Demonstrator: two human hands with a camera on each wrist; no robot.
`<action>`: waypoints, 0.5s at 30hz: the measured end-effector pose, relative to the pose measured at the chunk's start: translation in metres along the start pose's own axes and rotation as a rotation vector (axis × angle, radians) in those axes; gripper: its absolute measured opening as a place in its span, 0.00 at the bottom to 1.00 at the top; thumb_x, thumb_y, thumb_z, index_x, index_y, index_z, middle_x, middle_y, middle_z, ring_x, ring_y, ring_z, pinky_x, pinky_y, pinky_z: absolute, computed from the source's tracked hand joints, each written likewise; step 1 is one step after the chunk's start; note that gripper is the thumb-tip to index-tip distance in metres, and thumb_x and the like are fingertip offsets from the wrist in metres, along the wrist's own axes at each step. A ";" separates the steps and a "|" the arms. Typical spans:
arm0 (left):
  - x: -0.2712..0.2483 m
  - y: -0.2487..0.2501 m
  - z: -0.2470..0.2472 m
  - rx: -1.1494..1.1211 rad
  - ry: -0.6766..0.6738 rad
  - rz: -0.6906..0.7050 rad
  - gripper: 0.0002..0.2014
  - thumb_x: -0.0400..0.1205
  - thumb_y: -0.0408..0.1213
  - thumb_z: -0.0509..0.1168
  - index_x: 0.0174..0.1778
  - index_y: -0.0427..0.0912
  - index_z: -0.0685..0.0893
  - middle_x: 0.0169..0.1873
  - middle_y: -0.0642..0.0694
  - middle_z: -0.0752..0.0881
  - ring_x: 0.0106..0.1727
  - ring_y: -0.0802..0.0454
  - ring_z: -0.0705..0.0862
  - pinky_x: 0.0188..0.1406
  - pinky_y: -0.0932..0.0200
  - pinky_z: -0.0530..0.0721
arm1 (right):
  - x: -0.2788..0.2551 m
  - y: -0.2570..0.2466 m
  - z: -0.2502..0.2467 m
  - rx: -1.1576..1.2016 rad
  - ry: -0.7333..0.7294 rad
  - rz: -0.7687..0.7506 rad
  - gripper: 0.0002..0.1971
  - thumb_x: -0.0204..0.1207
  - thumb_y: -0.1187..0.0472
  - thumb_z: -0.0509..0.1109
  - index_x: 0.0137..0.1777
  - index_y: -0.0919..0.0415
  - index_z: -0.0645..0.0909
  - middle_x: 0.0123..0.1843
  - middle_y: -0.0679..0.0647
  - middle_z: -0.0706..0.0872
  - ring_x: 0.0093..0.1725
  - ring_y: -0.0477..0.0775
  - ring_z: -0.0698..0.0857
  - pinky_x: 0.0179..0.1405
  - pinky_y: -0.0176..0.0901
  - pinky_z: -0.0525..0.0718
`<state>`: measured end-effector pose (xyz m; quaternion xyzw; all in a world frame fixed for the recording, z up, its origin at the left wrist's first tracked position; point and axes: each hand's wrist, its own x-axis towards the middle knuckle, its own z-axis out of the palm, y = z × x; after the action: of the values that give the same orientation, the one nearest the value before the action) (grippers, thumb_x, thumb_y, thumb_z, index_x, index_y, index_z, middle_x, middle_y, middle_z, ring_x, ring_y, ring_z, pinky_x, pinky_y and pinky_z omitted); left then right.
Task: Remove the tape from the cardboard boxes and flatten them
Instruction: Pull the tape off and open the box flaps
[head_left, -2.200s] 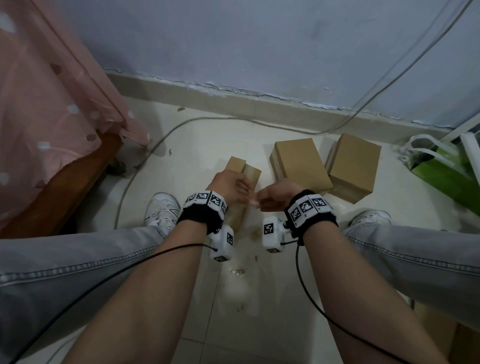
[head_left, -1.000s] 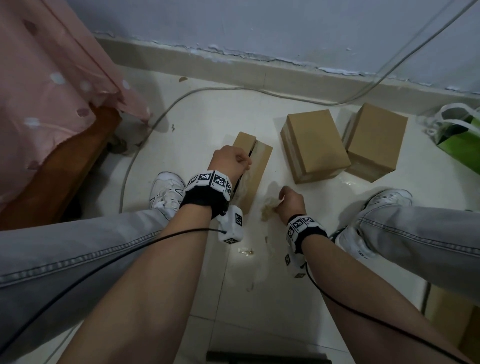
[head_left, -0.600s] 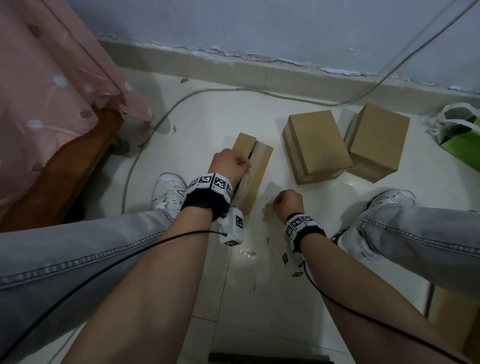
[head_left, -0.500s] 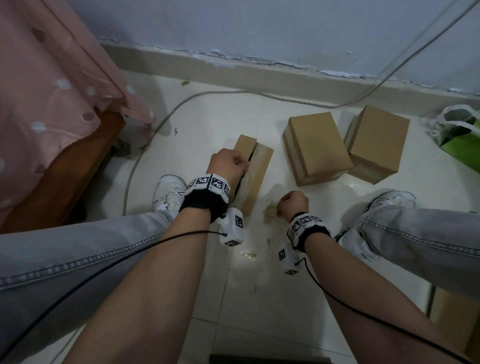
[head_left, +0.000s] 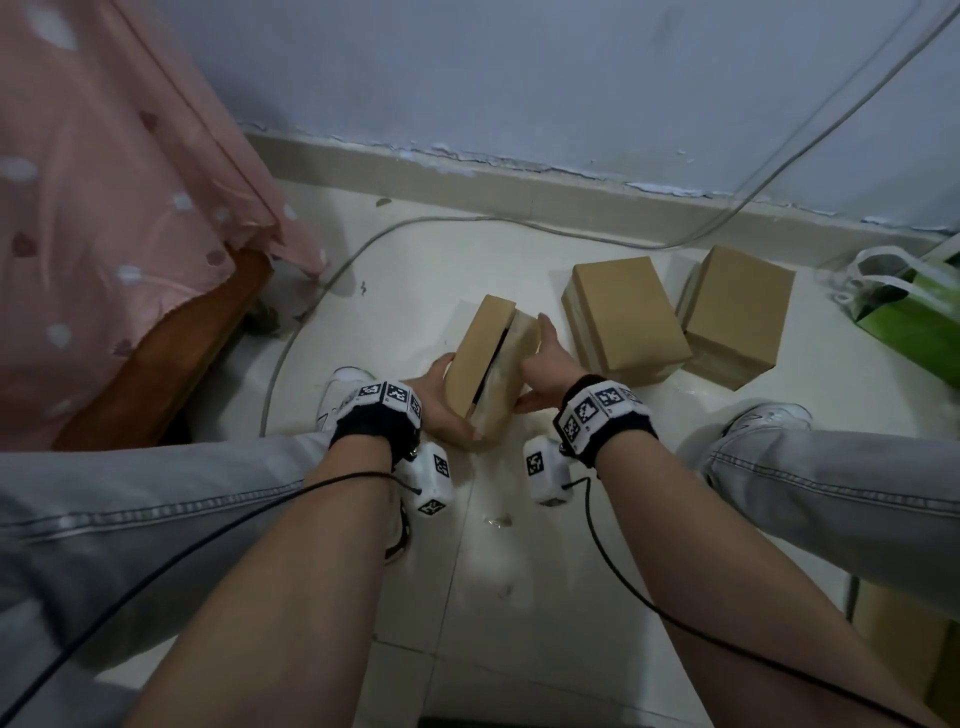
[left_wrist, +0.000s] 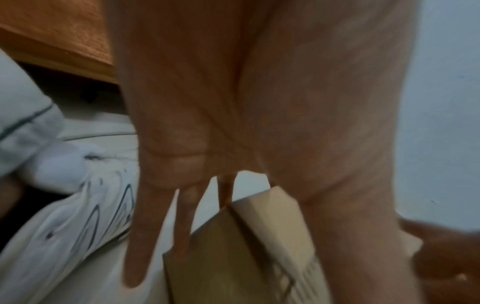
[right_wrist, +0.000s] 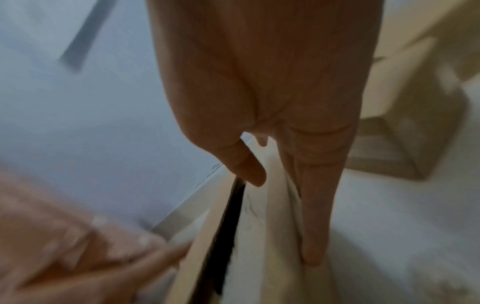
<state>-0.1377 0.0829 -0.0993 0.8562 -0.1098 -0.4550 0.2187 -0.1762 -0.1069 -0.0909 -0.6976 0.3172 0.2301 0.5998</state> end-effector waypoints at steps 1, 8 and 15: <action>0.000 -0.001 0.004 -0.011 0.021 0.002 0.70 0.51 0.58 0.83 0.83 0.64 0.44 0.63 0.48 0.81 0.60 0.44 0.84 0.62 0.47 0.84 | -0.001 -0.002 0.004 -0.045 -0.023 -0.023 0.35 0.78 0.69 0.61 0.81 0.43 0.57 0.62 0.57 0.82 0.56 0.65 0.86 0.38 0.61 0.91; -0.007 0.013 -0.026 -0.222 0.255 0.150 0.65 0.60 0.39 0.86 0.86 0.58 0.49 0.71 0.44 0.77 0.71 0.43 0.78 0.69 0.48 0.79 | -0.017 -0.027 -0.008 -0.157 0.159 -0.131 0.27 0.74 0.68 0.59 0.74 0.58 0.75 0.56 0.62 0.85 0.53 0.62 0.87 0.52 0.58 0.90; -0.015 0.042 -0.042 -0.217 0.495 0.094 0.55 0.57 0.56 0.82 0.79 0.70 0.60 0.70 0.43 0.69 0.68 0.38 0.75 0.67 0.43 0.81 | -0.027 -0.050 -0.019 -0.143 0.106 -0.075 0.10 0.77 0.67 0.61 0.46 0.74 0.82 0.45 0.73 0.89 0.41 0.69 0.90 0.45 0.63 0.91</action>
<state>-0.1106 0.0634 -0.0480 0.9068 -0.0432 -0.2305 0.3503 -0.1601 -0.1176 -0.0341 -0.7611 0.3050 0.1921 0.5392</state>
